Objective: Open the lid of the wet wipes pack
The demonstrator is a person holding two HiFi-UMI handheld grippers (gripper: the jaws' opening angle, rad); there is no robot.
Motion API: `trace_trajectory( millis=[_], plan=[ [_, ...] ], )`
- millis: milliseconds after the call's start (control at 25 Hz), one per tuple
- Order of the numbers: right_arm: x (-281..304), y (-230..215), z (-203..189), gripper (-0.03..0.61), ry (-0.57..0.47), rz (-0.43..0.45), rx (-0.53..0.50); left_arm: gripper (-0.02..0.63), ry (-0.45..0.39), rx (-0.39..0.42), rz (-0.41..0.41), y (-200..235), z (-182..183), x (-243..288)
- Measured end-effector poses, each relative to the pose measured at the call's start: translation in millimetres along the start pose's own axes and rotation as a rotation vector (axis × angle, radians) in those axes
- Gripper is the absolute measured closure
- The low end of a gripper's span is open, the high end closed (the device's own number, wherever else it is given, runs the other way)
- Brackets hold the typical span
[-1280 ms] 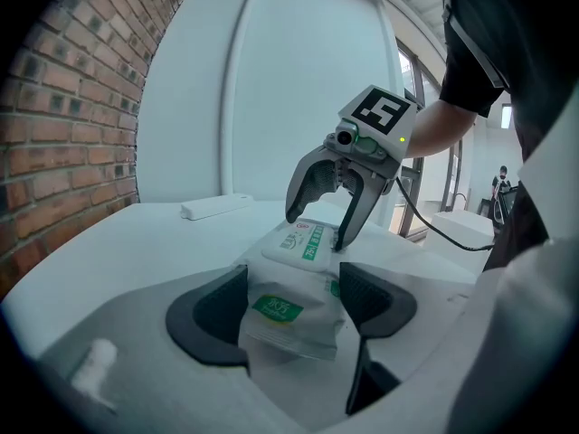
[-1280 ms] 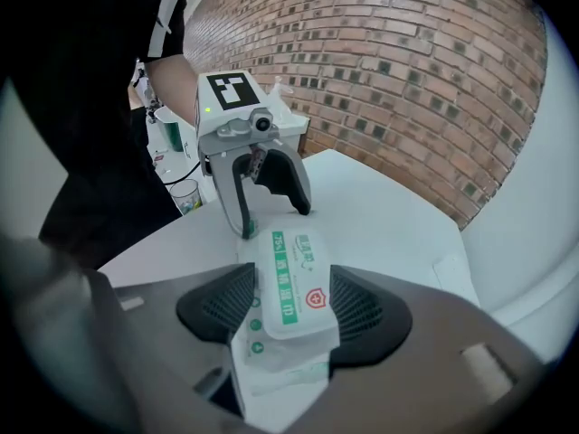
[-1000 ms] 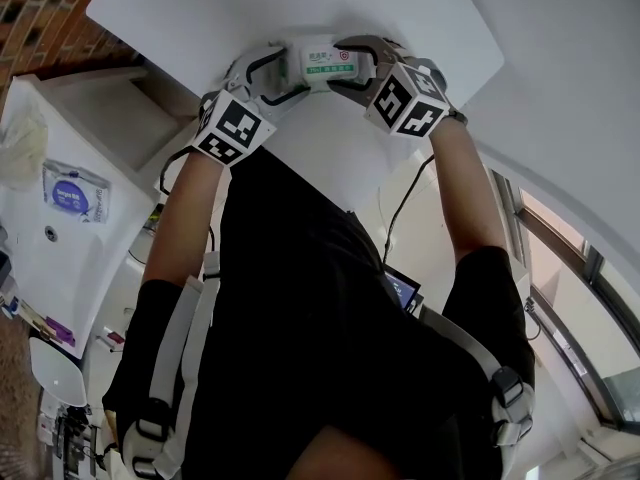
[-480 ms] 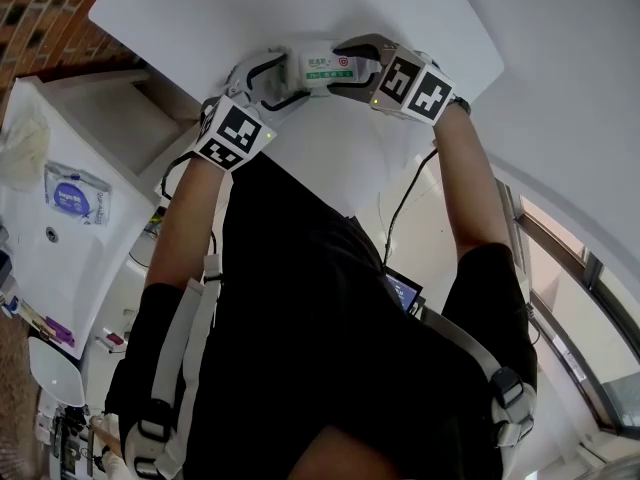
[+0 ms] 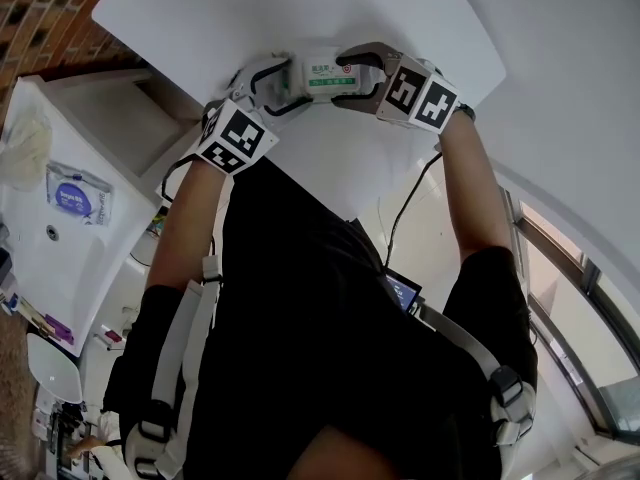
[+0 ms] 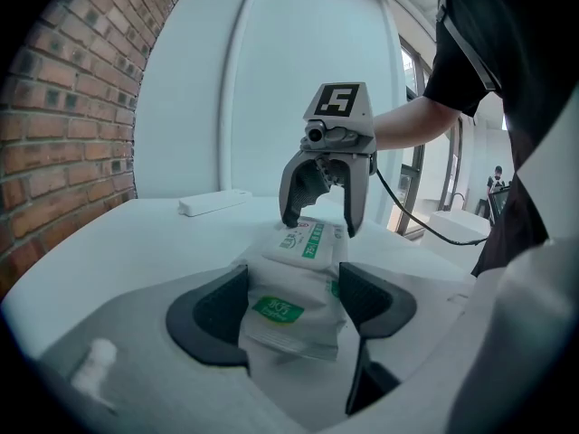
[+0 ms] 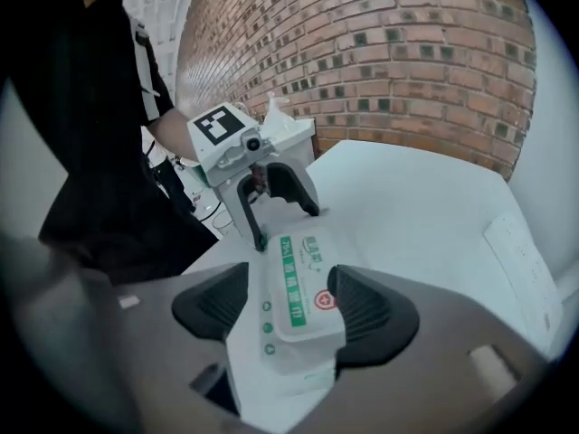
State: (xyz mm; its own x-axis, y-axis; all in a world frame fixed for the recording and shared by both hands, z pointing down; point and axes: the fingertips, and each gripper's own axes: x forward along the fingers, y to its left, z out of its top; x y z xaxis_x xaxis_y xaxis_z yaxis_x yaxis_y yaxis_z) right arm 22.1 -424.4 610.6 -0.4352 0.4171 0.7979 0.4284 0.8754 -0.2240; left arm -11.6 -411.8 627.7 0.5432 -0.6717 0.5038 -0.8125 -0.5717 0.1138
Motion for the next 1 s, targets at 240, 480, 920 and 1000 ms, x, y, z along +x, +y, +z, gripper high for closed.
trace_trajectory(
  millis=[240, 480, 920, 1000],
  plan=[
    [7.0, 2.0, -8.1, 0.344, 0.137, -0.075, -0.125, 0.285, 0.005, -0.001, -0.009, 0.3, 0.5, 0.1],
    [14.6, 4.3, -14.2, 0.302, 0.272, -0.117, -0.185, 0.285, 0.013, -0.002, -0.010, 0.1, 0.7, 1.1],
    [14.8, 1.6, -12.4, 0.342, 0.352, -0.023, -0.089, 0.287, 0.013, -0.012, -0.016, 0.7, 0.2, 1.3],
    [11.9, 2.5, -10.8, 0.350, 0.337, 0.013, -0.064, 0.287, 0.011, -0.010, -0.016, 0.5, 0.5, 1.2]
  ],
)
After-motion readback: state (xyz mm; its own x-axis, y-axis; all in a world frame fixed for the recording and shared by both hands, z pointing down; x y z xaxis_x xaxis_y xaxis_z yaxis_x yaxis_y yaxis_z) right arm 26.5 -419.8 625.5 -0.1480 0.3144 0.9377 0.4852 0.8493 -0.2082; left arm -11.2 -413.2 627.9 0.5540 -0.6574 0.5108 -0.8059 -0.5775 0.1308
